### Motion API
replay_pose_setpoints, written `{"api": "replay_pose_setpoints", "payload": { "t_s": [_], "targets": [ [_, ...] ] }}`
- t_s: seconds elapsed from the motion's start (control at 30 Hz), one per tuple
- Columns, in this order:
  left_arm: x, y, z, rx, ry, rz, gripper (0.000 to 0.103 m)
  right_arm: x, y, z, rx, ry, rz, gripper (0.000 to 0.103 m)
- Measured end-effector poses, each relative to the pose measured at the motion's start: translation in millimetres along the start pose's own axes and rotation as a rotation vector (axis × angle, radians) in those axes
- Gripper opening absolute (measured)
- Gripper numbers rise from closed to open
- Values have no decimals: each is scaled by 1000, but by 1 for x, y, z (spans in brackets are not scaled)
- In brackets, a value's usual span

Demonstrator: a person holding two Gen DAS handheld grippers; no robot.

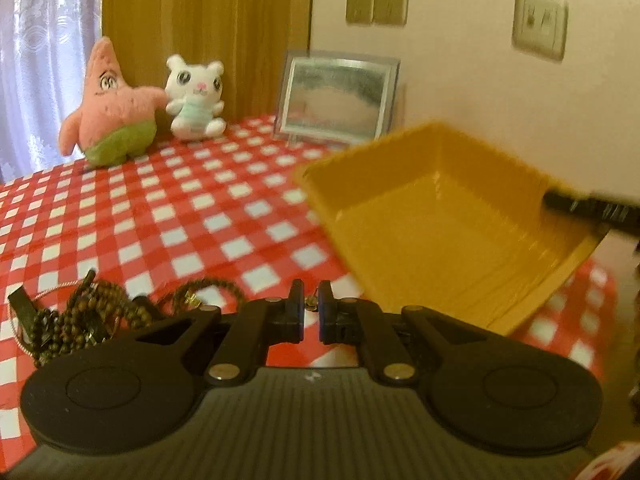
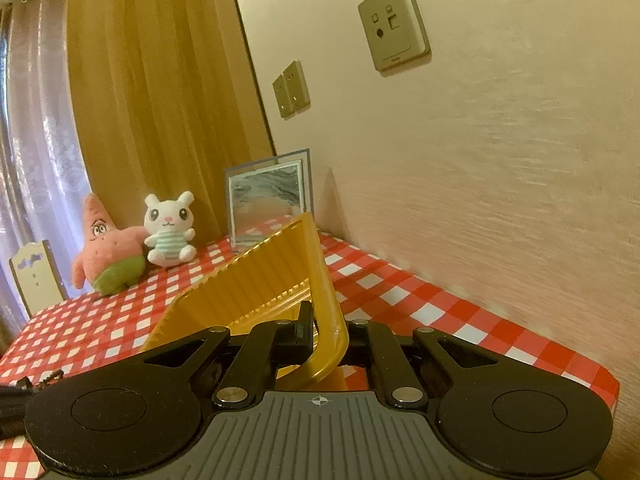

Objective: Organize jewelry
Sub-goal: 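Move the left tool toward the bead pile while the right tool holds the tray tilted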

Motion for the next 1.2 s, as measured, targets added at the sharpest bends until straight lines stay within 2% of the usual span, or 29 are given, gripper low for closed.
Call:
{"api": "replay_pose_setpoints", "payload": {
  "t_s": [0.1, 0.2, 0.43, 0.5, 0.63, 0.77, 0.97, 1.2],
  "targets": [
    [13, -10, 15, 41, -18, -49, 6, -2, -4, -1, 2, -10, 3, 7],
    [29, -10, 19, 44, -46, -110, 6, -6, -8, -1, 1, -23, 6, 7],
    [50, 4, 3, -18, -94, -142, 8, -7, -12, -4, -6, -46, 0, 7],
    [50, 1, 2, -13, -90, -144, 16, -7, -9, -4, -8, -46, -4, 7],
    [37, -12, -1, 11, -96, -128, 18, -4, -8, -5, -1, -48, -16, 7],
    [13, -18, -13, -1, -101, -78, 19, 2, -5, -7, 5, -42, -34, 7],
    [-26, 0, -29, -59, -65, 27, 19, 6, 3, -6, 5, -19, -42, 7],
    [-47, 30, -28, -95, -8, 77, 19, 1, 13, -6, 5, -20, -37, 7]
  ]
}}
Point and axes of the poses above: each gripper's, at about its wrist camera, not at the fingertips, and y roughly the way its jaws point, x to its right, z to its top, the point moved 9 cm from there along y, roughly the way its jaws point, and after that the axes turned 4 degrees about y, right-handed, at the moved point
